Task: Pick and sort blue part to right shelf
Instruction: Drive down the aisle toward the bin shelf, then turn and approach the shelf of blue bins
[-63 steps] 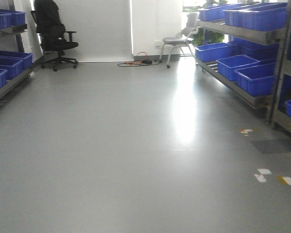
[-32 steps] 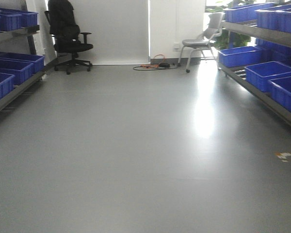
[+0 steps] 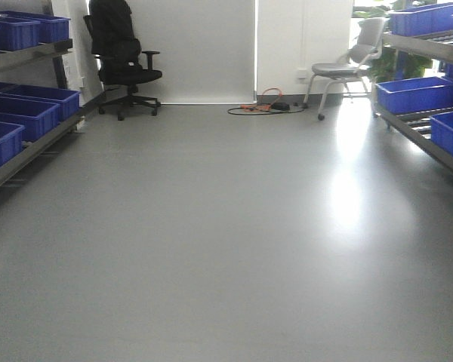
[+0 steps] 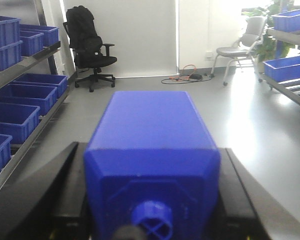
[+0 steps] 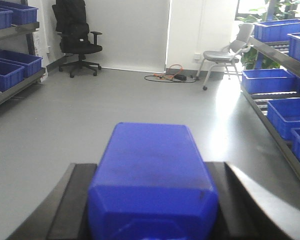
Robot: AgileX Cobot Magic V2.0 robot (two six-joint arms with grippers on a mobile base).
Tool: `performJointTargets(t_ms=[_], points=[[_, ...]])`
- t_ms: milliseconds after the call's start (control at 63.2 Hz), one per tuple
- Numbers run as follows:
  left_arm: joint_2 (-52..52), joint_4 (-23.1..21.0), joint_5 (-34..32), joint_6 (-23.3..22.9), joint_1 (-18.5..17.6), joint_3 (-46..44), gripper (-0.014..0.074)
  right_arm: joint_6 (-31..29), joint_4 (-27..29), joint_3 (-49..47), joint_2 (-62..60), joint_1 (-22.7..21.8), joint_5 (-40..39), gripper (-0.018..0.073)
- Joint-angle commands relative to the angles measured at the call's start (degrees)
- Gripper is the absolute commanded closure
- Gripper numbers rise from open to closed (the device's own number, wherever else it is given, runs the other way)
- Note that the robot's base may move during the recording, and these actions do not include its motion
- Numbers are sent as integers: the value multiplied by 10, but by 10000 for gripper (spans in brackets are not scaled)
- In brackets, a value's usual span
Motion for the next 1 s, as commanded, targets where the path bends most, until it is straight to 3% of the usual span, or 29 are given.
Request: performJointTargets(t_ms=[0, 981], points=[[5, -3, -50, -1, 1, -17, 335, -4, -5, -19, 4, -4, -54, 160], [5, -3, -50, -1, 1, -17, 335, -4, -5, -19, 4, -4, -54, 160]])
